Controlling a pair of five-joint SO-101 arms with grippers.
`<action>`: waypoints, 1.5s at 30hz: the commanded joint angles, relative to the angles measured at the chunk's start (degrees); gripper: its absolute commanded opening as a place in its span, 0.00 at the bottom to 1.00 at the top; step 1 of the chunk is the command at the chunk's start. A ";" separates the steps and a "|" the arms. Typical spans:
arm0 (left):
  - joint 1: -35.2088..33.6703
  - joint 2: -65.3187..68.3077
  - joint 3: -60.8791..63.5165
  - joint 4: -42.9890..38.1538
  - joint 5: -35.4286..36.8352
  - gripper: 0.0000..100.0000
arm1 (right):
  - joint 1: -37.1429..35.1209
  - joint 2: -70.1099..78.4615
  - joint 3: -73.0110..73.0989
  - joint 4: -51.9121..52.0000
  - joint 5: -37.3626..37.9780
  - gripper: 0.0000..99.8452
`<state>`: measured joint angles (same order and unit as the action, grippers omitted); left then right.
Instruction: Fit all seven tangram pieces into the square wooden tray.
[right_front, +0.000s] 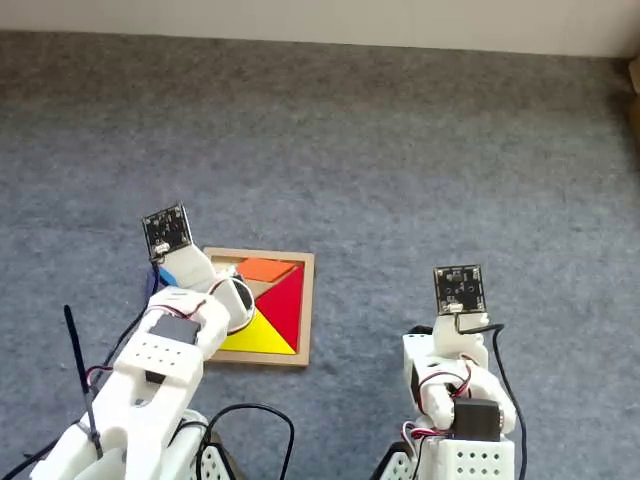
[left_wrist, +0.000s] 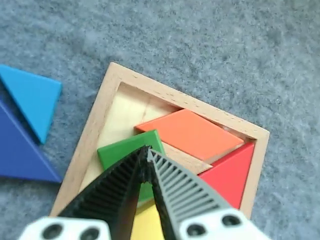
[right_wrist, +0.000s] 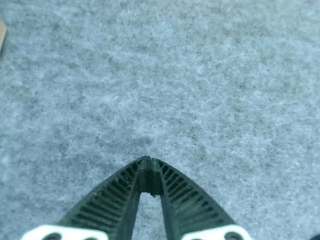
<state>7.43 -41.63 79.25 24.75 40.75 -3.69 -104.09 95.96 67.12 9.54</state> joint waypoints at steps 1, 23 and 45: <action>1.19 -0.04 -1.10 3.87 -0.53 0.01 | 0.75 -0.57 5.41 -1.19 -0.62 0.00; -18.42 0.66 -41.89 51.60 -16.18 0.01 | 0.75 -0.57 5.41 -1.10 -0.62 0.00; -27.65 35.03 -47.43 48.62 -19.16 0.30 | 0.75 -0.57 5.41 -1.19 -0.62 0.00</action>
<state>-15.69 -10.77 34.24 78.46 22.20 -3.69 -104.09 95.96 67.12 9.54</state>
